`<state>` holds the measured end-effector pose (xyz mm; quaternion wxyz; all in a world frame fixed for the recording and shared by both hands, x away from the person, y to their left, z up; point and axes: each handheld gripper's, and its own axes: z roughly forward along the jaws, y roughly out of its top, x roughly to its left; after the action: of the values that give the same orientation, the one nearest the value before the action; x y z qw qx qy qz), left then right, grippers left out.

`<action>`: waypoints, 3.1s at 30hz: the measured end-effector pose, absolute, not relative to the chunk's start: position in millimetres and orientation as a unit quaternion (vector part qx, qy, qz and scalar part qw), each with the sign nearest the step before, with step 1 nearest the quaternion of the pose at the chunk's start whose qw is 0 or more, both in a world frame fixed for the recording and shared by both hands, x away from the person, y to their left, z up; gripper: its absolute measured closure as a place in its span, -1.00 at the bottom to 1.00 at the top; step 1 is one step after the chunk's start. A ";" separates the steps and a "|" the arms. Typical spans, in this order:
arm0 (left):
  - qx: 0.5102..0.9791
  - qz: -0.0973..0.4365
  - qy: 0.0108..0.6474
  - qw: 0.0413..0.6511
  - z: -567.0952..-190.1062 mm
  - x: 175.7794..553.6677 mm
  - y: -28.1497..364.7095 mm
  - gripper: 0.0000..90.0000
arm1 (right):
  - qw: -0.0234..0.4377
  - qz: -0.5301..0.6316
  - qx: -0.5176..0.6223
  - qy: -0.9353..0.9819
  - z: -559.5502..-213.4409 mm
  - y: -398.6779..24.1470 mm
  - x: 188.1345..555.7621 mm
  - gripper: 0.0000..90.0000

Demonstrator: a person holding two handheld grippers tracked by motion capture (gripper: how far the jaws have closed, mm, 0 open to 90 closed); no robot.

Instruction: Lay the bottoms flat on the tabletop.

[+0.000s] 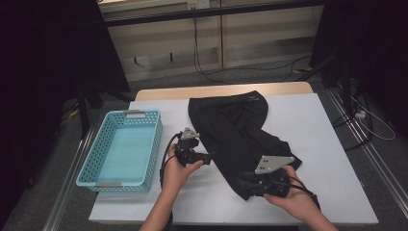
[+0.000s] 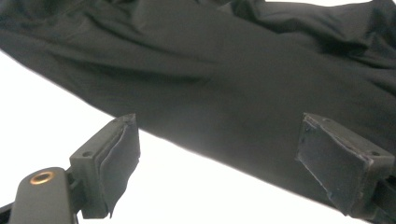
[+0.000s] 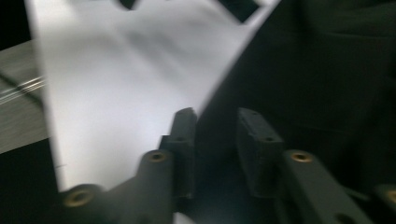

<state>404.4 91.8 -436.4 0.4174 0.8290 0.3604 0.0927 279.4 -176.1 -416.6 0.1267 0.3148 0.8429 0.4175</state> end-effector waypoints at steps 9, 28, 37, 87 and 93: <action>0.838 0.110 0.370 0.387 -446.4 396.8 84.8 -0.55 | 0.207 0.384 0.392 0.810 -424.4 -205.0 299.1 -0.06; 0.846 0.064 0.399 0.348 -447.3 381.6 60.4 0.76 | 0.241 0.371 0.426 0.789 -428.6 -221.7 305.2 -0.13; 0.841 0.029 0.413 0.347 -446.0 383.5 61.3 1.00 | 0.243 0.369 0.424 0.791 -428.7 -220.3 305.0 -0.14; 0.831 0.071 0.429 0.347 -426.2 398.6 131.5 1.00 | 0.117 0.383 0.400 0.824 -446.5 -194.1 309.9 0.99; 0.831 0.072 0.422 0.355 -427.6 389.5 125.9 0.11 | 0.119 0.372 0.419 0.819 -453.2 -201.3 308.3 0.99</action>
<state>389.5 125.9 -427.6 0.3553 0.8309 0.4222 0.0717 308.3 -201.3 -453.2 0.1191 0.4195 0.8194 0.3720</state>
